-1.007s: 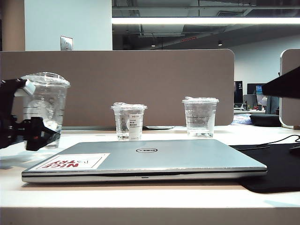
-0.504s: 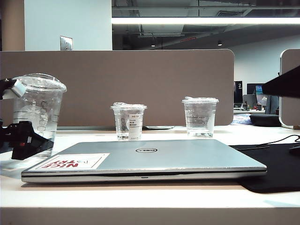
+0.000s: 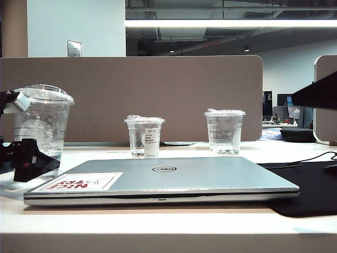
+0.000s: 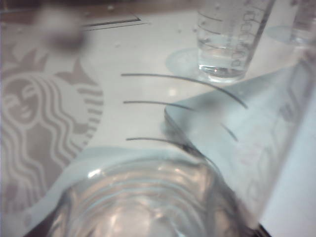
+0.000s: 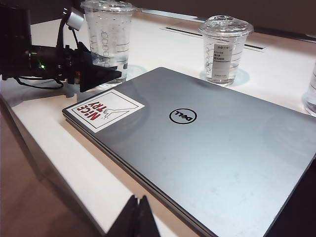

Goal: Pick up the coffee cup on the left and place it on the left side of the laptop.

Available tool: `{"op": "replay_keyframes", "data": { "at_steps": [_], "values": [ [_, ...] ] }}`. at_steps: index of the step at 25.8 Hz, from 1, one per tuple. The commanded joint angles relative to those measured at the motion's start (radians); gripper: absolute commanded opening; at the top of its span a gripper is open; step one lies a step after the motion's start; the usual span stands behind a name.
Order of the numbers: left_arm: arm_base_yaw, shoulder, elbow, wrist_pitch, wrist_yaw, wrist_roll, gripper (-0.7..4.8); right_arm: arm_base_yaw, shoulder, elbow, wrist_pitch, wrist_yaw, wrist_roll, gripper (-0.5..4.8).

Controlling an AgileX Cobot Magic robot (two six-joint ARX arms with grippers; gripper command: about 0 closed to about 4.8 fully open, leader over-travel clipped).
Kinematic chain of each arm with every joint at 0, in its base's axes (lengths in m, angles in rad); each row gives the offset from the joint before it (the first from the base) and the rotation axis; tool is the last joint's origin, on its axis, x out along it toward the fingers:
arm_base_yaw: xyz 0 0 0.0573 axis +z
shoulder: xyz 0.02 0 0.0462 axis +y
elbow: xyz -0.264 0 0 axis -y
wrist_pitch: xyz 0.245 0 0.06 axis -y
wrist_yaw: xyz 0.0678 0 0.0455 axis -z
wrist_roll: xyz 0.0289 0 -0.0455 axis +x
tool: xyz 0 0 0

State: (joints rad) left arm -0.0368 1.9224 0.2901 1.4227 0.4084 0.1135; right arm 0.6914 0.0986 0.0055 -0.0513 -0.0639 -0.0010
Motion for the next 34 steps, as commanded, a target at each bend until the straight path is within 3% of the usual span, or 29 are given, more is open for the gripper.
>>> {"op": "replay_keyframes", "data": {
  "at_steps": [1,9,13,17,20,29,34],
  "values": [
    [0.002,0.024,-0.002,0.006,-0.003,0.01,3.4,0.002,-0.003,-0.004,0.018,-0.002,0.0,-0.04],
    [0.002,0.034,-0.001,0.006,-0.012,0.01,3.5,0.002,-0.003,-0.004,0.018,-0.002,0.0,-0.04],
    [0.002,0.034,-0.002,0.006,-0.012,0.01,4.04,0.002,-0.003,-0.004,0.018,-0.002,0.0,-0.04],
    [0.003,0.034,-0.007,0.012,-0.013,0.011,4.1,0.001,-0.003,-0.004,0.018,-0.002,0.0,-0.04],
    [0.003,0.033,-0.027,0.031,-0.027,0.01,4.75,0.001,-0.003,-0.004,0.018,-0.002,0.0,-0.04],
    [0.002,-0.029,-0.123,0.031,-0.027,0.005,4.75,0.001,-0.003,-0.004,0.018,-0.002,0.0,-0.04],
    [0.002,-0.246,-0.229,0.031,-0.027,-0.001,4.74,0.001,-0.003,-0.004,0.018,-0.002,0.0,-0.04]
  ]
}}
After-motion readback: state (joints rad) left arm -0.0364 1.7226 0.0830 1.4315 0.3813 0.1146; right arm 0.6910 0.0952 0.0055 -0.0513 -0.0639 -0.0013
